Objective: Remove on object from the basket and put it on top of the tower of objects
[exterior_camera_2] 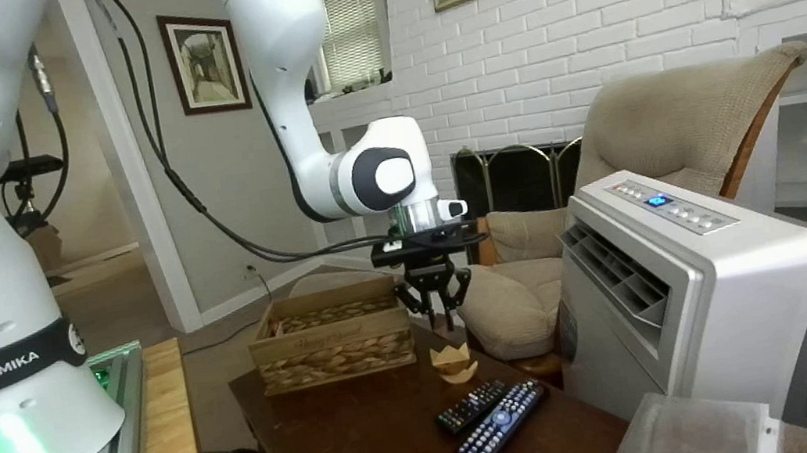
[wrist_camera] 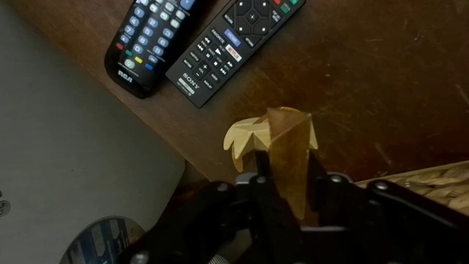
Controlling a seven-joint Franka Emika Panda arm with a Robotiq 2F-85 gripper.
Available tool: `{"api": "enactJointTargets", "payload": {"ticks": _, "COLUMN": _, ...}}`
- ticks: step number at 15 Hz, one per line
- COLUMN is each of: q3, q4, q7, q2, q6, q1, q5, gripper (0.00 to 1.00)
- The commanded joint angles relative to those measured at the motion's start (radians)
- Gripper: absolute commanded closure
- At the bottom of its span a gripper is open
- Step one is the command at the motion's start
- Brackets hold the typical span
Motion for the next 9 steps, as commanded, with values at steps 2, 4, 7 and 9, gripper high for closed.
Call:
{"api": "enactJointTargets", "payload": {"ticks": 2, "q3": -0.029, "q4": 0.028, "q7": 0.011, "q2": 0.043, "q6": 0.042, "q1": 0.019, "q5": -0.045, "gripper": 0.94}}
{"api": "enactJointTargets", "payload": {"ticks": 4, "q3": -0.033, "q4": 0.029, "q7": 0.008, "q2": 0.051, "q6": 0.050, "q1": 0.019, "q5": -0.048, "gripper": 0.94}}
{"api": "enactJointTargets", "payload": {"ticks": 7, "q3": -0.049, "q4": 0.039, "q7": 0.012, "q2": 0.062, "q6": 0.056, "q1": 0.031, "q5": -0.058, "gripper": 0.94}}
{"api": "enactJointTargets", "payload": {"ticks": 9, "q3": -0.054, "q4": 0.046, "q7": 0.015, "q2": 0.072, "q6": 0.056, "q1": 0.036, "q5": -0.060, "gripper": 0.94}}
